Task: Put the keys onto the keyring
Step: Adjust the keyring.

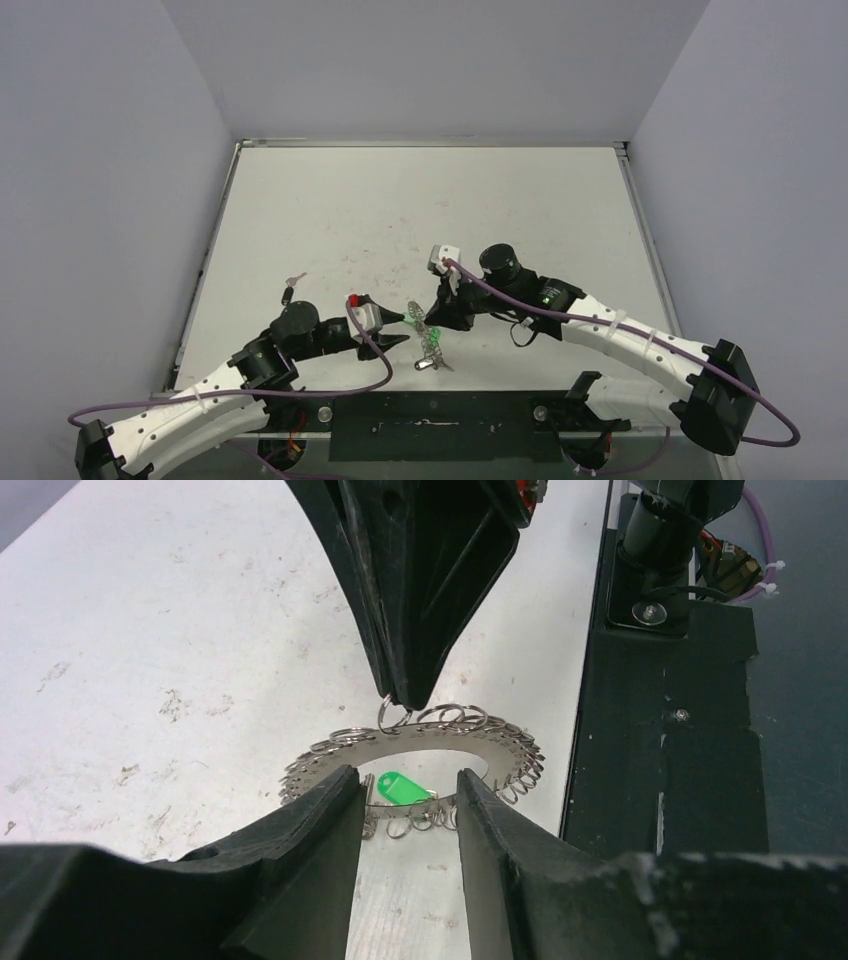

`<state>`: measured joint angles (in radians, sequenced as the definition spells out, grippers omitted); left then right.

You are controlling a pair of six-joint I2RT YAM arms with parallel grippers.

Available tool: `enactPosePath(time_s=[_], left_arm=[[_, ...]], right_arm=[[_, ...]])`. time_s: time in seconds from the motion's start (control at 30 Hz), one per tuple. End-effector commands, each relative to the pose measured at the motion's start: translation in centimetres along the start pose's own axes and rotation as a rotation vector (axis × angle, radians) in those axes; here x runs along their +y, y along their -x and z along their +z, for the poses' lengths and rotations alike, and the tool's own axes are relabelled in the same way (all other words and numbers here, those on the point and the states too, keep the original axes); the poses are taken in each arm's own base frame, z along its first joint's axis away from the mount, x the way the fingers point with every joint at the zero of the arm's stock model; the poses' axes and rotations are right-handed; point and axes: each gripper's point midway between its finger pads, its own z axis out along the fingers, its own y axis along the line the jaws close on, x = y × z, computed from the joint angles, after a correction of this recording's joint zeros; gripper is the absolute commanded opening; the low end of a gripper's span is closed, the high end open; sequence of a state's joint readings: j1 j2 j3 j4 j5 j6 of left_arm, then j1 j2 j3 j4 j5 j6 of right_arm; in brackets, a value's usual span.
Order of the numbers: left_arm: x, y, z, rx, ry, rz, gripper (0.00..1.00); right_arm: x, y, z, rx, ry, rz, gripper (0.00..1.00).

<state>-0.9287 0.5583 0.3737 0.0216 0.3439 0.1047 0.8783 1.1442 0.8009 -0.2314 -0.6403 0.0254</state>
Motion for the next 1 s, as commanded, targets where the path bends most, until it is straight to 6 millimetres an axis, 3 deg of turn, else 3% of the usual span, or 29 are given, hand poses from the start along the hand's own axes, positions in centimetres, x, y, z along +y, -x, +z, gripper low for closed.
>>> enactPosePath(time_s=[0.0, 0.23, 0.63, 0.97], left_arm=[[-0.2, 2.6, 0.0, -0.172, 0.005, 0.005, 0.38], [-0.4, 2.7, 0.3, -0.273, -0.003, 0.001, 0.35], [-0.4, 3.4, 1.2, -0.325, -0.017, -0.011, 0.19], [-0.6, 3.8, 1.3, -0.341, -0.035, 0.008, 0.18]], right_arm=[[0.7, 5.6, -1.1, -0.253, -0.002, -0.101, 0.00], [1.6, 6.9, -2.2, -0.422, 0.012, -0.175, 0.00], [4.4, 6.0, -2.8, -0.503, 0.101, -0.414, 0.00], [5.8, 5.5, -2.8, -0.503, 0.154, -0.497, 0.00]])
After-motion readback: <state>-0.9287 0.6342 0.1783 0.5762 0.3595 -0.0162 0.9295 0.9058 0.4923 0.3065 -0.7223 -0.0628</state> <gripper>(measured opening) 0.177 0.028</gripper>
